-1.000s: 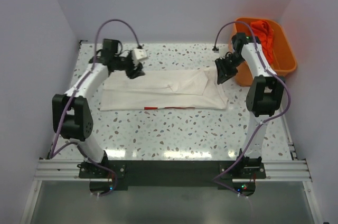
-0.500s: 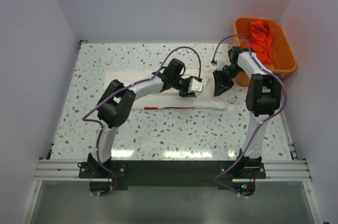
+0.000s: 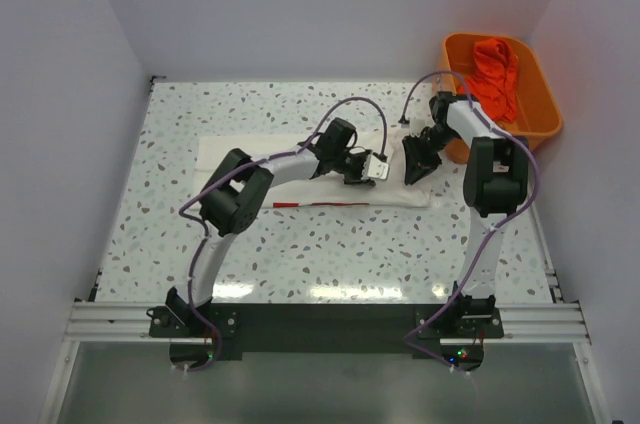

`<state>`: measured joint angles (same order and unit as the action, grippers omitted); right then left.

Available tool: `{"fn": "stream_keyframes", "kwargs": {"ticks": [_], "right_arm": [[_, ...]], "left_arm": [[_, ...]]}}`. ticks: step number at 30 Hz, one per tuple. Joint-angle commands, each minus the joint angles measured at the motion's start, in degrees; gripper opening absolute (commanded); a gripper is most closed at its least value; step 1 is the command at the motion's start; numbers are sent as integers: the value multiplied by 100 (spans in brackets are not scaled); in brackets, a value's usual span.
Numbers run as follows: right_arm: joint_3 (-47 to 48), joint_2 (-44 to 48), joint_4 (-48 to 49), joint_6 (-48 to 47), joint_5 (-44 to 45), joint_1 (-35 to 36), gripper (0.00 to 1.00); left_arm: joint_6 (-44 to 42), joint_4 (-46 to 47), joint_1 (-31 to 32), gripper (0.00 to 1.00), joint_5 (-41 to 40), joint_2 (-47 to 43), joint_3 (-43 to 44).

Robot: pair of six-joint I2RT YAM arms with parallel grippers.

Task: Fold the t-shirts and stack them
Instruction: Fold the tshirt

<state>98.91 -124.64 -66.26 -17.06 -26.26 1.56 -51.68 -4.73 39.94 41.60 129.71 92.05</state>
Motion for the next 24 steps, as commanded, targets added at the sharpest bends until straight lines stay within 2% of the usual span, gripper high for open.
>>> {"fn": "stream_keyframes", "kwargs": {"ticks": [1,6,13,18,24], "right_arm": [[-3,54,96,62,95,11,23],[-91,-8,139,80,121,2,23],[-92,-87,184,98,218,2,22],[-92,-122,219,106,341,2,22],[-74,-192,228,98,482,2,22]], "left_arm": [[-105,385,49,38,-82,159,243],[0,588,49,26,-258,318,454],[-114,517,40,14,-100,46,270],[-149,482,13,0,14,-139,138],[-290,499,-83,0,260,-604,-274]]}}
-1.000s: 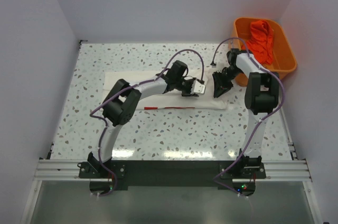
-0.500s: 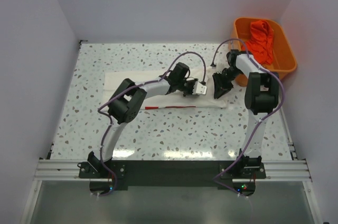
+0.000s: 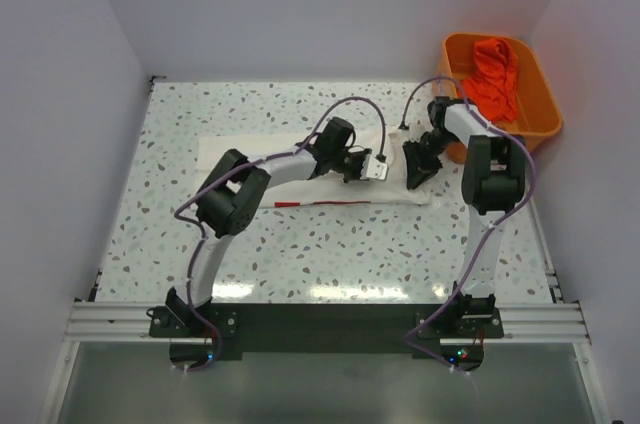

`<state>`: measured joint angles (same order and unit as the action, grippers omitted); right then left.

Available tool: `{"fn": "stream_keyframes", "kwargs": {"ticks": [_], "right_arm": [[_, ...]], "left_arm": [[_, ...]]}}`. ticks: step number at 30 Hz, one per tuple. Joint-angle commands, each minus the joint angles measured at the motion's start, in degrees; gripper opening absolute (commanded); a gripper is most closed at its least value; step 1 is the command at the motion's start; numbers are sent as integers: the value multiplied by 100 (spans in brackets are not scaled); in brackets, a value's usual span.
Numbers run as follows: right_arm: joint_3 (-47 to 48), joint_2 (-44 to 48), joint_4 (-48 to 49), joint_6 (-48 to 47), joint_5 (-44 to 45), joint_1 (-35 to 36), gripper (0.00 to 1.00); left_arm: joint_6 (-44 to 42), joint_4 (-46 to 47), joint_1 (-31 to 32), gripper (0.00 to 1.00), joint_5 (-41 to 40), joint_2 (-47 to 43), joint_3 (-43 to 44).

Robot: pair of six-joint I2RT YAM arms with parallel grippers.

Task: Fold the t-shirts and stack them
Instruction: Fold the tshirt

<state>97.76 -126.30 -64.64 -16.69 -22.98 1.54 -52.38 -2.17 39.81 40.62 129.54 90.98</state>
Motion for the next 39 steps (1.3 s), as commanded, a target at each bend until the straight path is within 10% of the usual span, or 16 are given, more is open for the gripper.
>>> {"fn": "stream_keyframes", "kwargs": {"ticks": [1,19,34,39], "right_arm": [[59,-52,66,60,162,4,22],[164,421,215,-98,-583,4,27],[1325,35,883,368,-743,13,42],[1518,-175,1094,684,-778,13,42]], "left_arm": [[-255,244,-96,0,420,-735,-316],[51,-591,-703,0,894,-623,-205],[5955,2510,-1546,0,1748,221,113],[6090,2608,-1564,0,1572,318,148]]}}
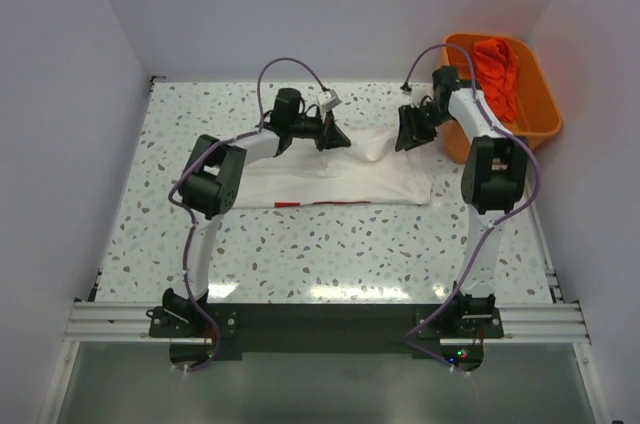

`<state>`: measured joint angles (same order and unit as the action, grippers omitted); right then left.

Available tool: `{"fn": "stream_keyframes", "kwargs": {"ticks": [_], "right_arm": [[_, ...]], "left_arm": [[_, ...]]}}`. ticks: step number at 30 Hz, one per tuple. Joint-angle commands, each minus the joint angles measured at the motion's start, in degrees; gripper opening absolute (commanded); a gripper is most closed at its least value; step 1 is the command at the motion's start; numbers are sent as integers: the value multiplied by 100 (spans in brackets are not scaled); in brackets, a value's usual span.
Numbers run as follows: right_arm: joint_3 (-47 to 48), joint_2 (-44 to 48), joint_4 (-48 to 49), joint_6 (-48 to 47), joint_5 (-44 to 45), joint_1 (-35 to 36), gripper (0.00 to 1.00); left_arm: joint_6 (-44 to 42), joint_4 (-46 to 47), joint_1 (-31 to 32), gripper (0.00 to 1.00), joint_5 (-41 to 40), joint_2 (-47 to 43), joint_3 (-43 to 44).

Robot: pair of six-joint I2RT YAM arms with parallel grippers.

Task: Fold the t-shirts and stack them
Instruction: Fold the tshirt

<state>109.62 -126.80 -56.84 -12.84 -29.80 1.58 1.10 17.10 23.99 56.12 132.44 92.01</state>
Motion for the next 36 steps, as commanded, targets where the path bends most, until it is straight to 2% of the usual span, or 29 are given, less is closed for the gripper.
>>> {"fn": "stream_keyframes", "kwargs": {"ticks": [1,13,28,36], "right_arm": [[375,-178,340,335,-131,17,42],[850,-872,507,432,-8,175,36],[1070,-1031,700,467,712,228,38],[1158,-1162,744,493,537,298,35]], "left_arm": [[794,663,18,0,-13,45,63],[1014,478,-52,0,-136,177,169],[1085,548,-149,0,-40,256,204],[1120,522,-184,0,-4,352,362]]}}
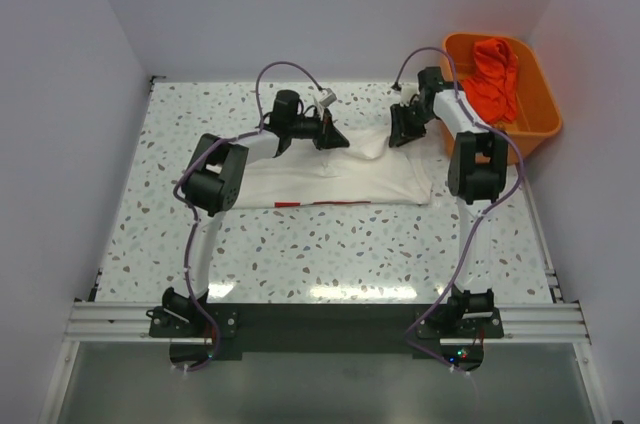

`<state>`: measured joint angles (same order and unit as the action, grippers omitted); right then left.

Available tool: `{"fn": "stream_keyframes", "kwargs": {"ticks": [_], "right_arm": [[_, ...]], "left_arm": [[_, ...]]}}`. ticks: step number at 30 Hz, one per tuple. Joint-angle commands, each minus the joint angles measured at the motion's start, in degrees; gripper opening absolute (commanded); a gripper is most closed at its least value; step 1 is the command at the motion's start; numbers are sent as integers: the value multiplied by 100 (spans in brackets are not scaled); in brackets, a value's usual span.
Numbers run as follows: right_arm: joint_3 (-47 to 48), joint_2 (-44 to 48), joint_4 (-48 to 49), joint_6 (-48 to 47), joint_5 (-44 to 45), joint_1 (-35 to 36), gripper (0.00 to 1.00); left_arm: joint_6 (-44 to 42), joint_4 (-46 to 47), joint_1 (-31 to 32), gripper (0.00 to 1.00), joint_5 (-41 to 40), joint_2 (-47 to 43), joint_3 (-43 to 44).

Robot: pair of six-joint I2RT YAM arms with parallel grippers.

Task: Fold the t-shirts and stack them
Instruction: Fold the tshirt

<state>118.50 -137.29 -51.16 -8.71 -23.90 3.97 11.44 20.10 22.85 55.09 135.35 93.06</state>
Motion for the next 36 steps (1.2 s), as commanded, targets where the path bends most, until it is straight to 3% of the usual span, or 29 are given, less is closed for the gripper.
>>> {"fn": "stream_keyframes", "kwargs": {"ticks": [1,17,36], "right_arm": [[288,-139,176,80,-97,78,34],[323,185,-157,-139,-203,122,0],[-397,1073,-1063,-359,-265,-10,0]], "left_arm": [[78,214,-79,0,98,62,257],[7,301,-141,0,125,-70,152],[-871,311,-149,0,212,-834,-700]]}}
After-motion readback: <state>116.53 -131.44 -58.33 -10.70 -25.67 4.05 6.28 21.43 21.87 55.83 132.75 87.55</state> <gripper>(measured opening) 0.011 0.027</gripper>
